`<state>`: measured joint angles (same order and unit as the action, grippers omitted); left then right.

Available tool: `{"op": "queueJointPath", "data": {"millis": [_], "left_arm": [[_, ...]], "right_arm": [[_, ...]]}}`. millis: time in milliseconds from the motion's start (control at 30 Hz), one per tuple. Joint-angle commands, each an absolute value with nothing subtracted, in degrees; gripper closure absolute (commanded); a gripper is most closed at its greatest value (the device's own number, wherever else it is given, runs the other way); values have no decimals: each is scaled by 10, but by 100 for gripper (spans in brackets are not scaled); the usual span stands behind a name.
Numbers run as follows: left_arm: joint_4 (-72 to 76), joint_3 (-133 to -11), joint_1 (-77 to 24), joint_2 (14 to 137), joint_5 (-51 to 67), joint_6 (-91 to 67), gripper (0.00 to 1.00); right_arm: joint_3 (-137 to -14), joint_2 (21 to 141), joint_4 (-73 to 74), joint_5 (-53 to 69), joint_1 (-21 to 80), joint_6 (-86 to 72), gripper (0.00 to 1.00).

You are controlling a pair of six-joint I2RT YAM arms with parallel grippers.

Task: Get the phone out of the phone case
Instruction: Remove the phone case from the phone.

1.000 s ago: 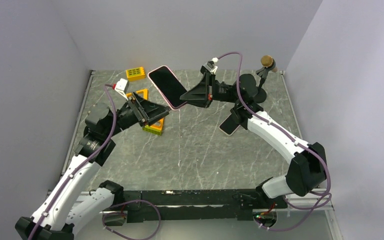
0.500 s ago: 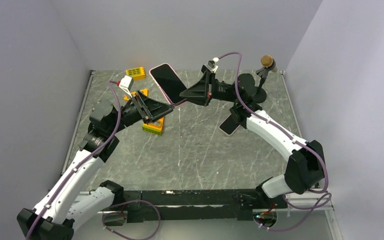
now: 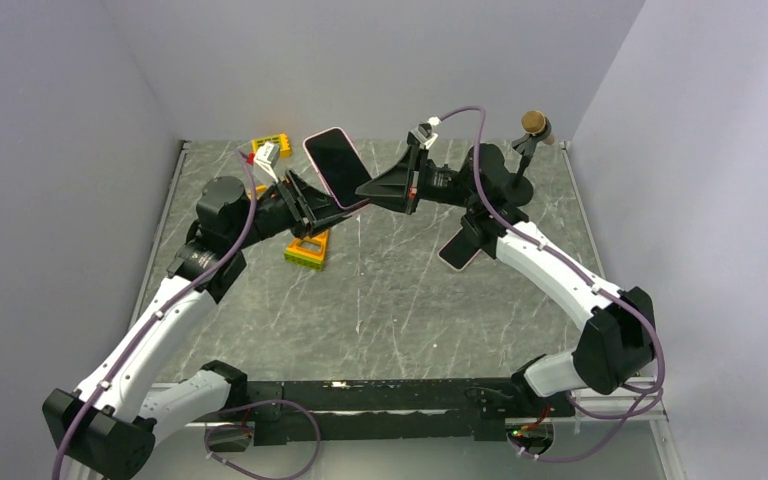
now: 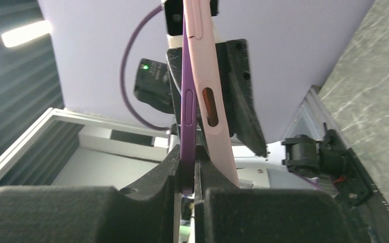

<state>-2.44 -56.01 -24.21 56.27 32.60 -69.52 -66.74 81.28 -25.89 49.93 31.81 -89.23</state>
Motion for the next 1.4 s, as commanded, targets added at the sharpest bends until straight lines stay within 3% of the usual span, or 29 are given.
{"op": "queueJointPath", "data": {"millis": [0,67,133,167,367,667,933,1367], "left_arm": [[-41,-620,-243,573,289,-667,63],[-62,-625,-243,567,262,-658,74],[-91,-627,-241,557,223,-657,98],[-112,-629,-240,550,194,-660,100],[-97,-578,-239,516,69,-766,100],[-116,-585,-239,525,61,-766,100],[-93,-565,-239,519,62,-762,100],[55,-553,-239,586,9,-806,100]], "right_arm": [[-703,773,-188,499,338,-819,100],[-701,764,-157,490,339,-798,100],[-695,753,-128,482,339,-778,100],[-688,748,-121,481,340,-771,100],[-636,727,-140,479,349,-766,100],[-621,716,-109,480,349,-739,100],[-597,731,-175,493,355,-773,100],[-558,734,-234,478,363,-823,100]]}}
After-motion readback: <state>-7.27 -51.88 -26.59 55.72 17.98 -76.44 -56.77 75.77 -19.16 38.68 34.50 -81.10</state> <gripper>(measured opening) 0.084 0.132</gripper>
